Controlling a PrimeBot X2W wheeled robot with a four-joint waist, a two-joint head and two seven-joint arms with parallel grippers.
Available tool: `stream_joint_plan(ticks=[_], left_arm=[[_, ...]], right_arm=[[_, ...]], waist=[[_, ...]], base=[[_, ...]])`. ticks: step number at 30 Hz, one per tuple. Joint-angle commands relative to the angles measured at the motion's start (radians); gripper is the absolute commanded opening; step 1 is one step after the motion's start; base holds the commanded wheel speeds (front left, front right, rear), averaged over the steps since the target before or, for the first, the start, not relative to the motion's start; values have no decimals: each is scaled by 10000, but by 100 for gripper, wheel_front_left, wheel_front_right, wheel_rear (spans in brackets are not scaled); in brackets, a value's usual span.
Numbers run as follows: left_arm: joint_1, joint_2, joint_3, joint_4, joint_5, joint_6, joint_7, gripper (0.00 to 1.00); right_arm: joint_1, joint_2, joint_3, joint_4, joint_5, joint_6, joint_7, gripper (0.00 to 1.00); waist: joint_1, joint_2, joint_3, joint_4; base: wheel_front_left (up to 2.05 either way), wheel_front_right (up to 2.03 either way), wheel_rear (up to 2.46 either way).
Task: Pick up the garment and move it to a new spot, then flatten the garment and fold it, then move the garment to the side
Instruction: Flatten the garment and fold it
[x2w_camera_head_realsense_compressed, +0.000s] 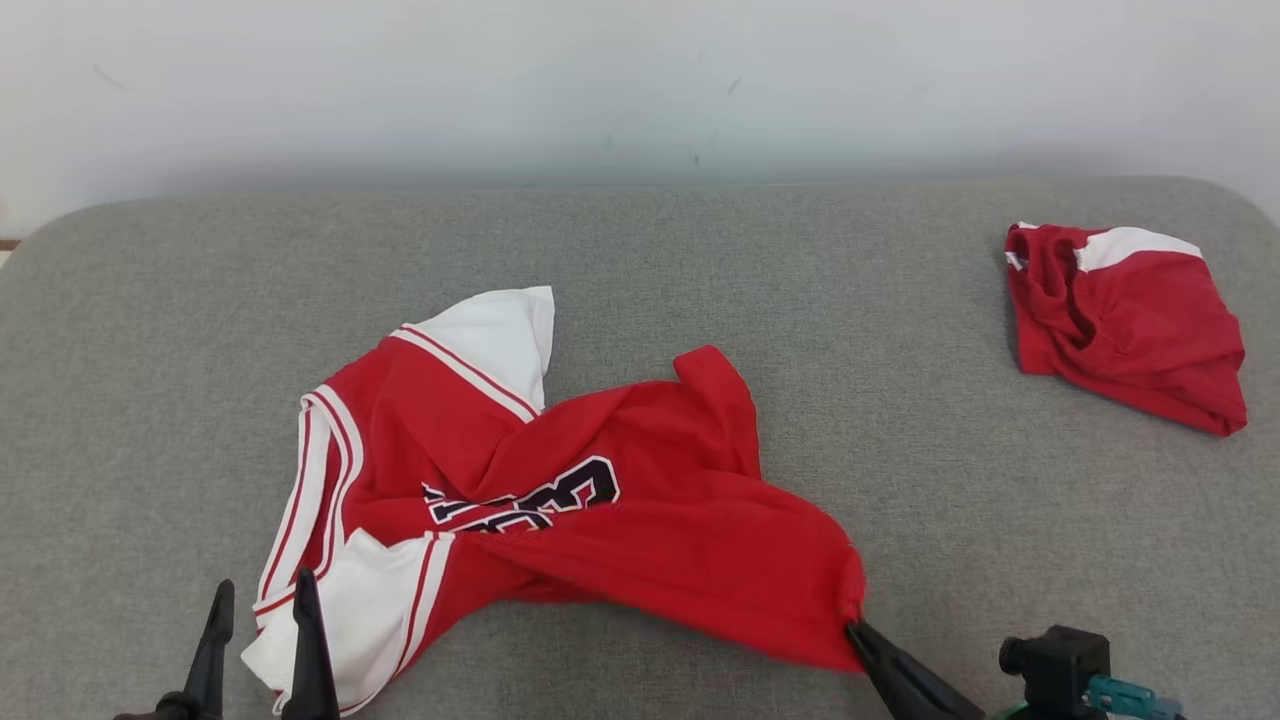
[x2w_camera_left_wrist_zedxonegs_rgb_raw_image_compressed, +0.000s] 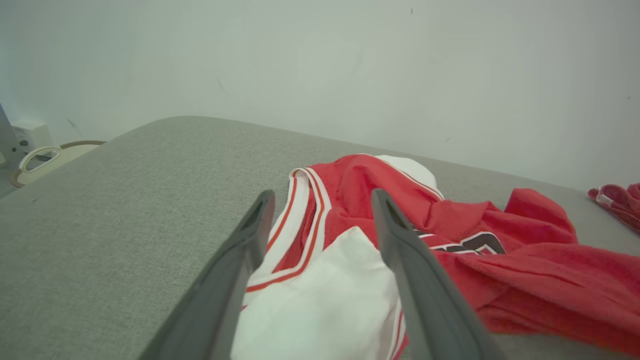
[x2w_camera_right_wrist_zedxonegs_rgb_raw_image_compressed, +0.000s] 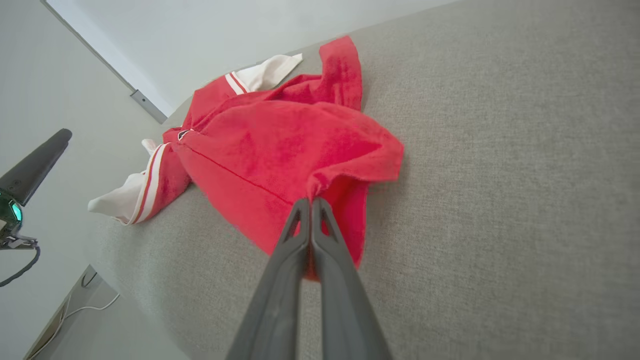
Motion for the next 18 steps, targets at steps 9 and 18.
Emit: stream_joint_plan(ticks=[9,18], left_arm=[[107,3,91,21,-21,-43,-49,100],[59,3,103,35,-36,-18,-49,100]], right_arm=[[277,-640,512,221,844,-8,847,12],[109,-570,-71,216,774,-8,-126,100]], waist=[[1,0,54,-100],[1,0,102,-79]], base=[[0,0,0],[0,0,0]])
